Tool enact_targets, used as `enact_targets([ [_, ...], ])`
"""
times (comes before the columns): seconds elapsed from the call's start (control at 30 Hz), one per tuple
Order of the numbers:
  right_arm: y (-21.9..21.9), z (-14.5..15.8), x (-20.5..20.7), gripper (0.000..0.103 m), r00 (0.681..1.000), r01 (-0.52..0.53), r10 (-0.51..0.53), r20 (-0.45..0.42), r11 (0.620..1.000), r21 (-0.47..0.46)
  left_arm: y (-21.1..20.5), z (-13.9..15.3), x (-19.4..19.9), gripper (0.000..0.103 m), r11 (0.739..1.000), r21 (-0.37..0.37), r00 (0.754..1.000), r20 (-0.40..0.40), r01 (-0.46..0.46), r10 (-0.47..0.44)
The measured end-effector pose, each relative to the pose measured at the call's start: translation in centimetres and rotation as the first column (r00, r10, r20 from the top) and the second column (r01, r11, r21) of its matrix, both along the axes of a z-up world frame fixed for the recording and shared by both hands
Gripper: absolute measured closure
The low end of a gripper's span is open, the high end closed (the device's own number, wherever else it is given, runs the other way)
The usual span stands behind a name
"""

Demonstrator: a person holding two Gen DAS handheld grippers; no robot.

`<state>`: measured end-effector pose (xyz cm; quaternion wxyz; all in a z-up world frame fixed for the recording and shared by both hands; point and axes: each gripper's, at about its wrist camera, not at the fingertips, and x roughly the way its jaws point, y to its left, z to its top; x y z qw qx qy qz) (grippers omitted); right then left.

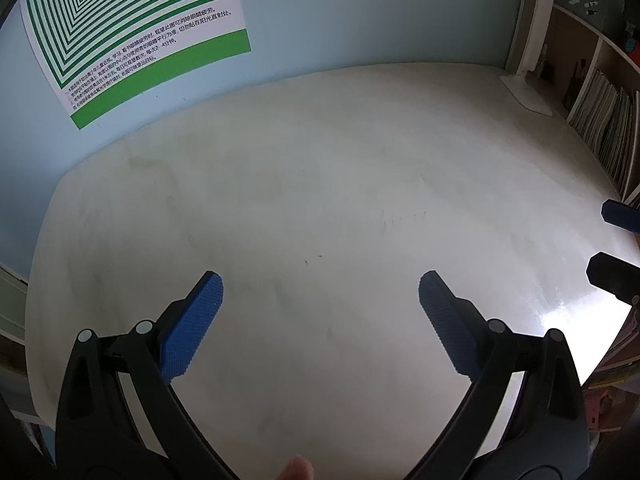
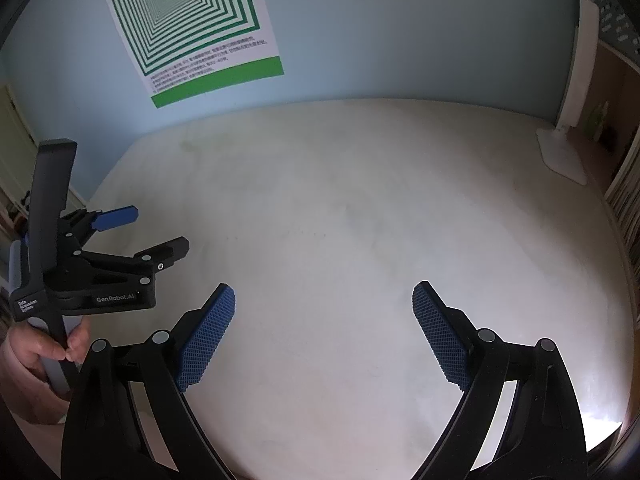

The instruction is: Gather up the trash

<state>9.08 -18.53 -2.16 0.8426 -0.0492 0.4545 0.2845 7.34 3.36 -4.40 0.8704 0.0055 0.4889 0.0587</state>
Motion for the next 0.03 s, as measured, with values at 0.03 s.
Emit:
enact_targets([
  [0.03, -0.03, -0.03, -0.01, 0.013, 1.0, 0.002, -0.002, -0.001, 1.0, 0.001, 0.0, -0.01, 0.01, 0.007, 1.0, 0.001, 1.0, -0.001, 0.001, -0.001],
])
